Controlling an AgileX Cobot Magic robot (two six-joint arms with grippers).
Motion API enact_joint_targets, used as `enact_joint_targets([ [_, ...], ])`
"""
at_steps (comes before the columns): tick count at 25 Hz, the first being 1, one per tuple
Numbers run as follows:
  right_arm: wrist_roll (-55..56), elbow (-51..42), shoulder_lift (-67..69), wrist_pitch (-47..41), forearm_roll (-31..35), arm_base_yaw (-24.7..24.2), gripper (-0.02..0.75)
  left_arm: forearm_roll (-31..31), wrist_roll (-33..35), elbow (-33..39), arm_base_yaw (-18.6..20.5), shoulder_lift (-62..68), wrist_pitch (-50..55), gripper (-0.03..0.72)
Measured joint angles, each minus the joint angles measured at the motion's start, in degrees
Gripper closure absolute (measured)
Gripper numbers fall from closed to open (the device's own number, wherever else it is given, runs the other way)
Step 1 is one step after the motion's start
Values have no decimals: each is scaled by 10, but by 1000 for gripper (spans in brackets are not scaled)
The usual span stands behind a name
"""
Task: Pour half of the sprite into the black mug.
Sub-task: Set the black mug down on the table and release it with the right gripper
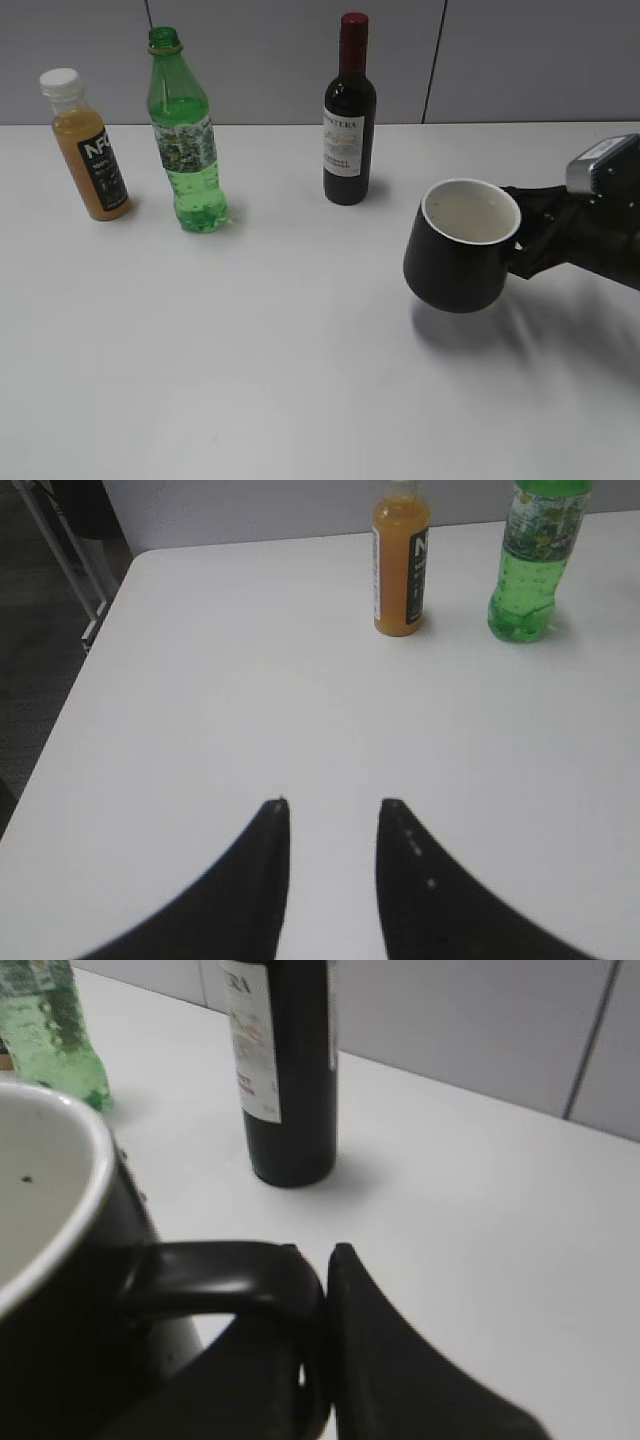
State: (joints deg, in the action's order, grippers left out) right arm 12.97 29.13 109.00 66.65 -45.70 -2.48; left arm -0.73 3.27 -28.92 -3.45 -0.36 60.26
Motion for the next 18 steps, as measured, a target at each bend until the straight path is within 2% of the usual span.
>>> enact_joint_targets([
  [7, 7, 68, 10, 1, -5, 84, 704, 0, 0, 0, 0, 0, 0, 452],
  [14, 72, 157, 69, 1, -70, 139, 704, 0, 0, 0, 0, 0, 0, 452],
  [18, 75, 201, 102, 1, -72, 179, 706, 0, 0, 0, 0, 0, 0, 452],
])
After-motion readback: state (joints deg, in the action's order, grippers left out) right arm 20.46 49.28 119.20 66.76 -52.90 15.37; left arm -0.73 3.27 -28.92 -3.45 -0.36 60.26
